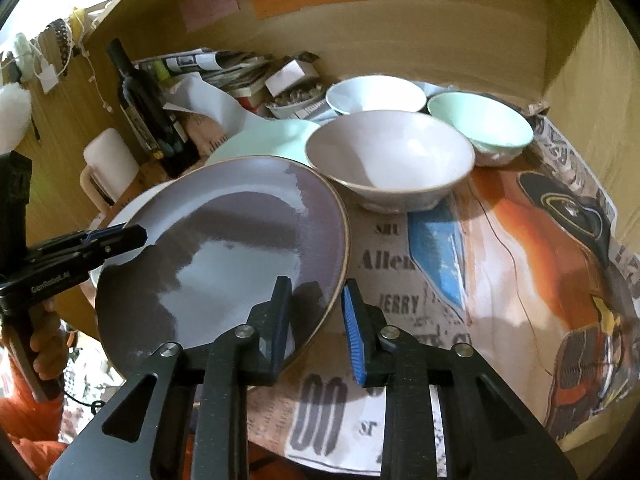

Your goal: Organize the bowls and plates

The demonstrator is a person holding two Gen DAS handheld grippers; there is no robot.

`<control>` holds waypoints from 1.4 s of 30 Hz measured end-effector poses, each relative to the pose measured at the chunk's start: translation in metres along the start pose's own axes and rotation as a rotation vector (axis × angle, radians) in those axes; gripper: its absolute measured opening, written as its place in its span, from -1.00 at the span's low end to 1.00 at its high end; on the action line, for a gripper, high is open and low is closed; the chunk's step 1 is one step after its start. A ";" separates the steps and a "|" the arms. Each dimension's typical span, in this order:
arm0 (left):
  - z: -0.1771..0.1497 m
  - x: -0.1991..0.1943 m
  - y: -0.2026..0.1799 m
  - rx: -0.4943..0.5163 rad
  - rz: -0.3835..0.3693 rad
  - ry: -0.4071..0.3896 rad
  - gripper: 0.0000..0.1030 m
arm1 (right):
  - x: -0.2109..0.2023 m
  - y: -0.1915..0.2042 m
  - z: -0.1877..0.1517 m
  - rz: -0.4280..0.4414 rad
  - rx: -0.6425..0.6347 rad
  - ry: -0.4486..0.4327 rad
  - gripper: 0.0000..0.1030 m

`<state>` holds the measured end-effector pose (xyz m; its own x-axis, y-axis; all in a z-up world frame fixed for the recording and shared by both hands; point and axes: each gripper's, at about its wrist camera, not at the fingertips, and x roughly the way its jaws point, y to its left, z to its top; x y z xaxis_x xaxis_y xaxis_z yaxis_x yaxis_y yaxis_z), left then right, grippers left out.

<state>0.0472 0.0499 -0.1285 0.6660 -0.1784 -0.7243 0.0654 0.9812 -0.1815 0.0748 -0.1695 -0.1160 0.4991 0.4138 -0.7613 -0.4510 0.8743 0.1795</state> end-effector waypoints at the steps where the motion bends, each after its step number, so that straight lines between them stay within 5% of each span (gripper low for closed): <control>1: -0.002 0.003 -0.002 -0.001 -0.001 0.011 -0.51 | 0.000 -0.002 -0.001 0.001 0.004 0.005 -0.55; 16: -0.017 0.036 -0.023 0.025 -0.004 0.112 -0.51 | 0.011 -0.028 -0.016 -0.017 0.063 0.055 -0.55; 37: -0.013 0.051 -0.023 0.026 -0.021 0.131 -0.51 | 0.019 -0.035 -0.014 -0.034 0.046 0.073 -0.50; 42: -0.011 0.043 -0.022 0.038 -0.004 0.087 -0.50 | 0.006 -0.032 -0.008 -0.091 0.032 0.013 -0.47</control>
<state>0.0663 0.0198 -0.1624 0.5985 -0.1867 -0.7791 0.0971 0.9822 -0.1608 0.0864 -0.1972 -0.1319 0.5271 0.3290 -0.7835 -0.3804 0.9159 0.1286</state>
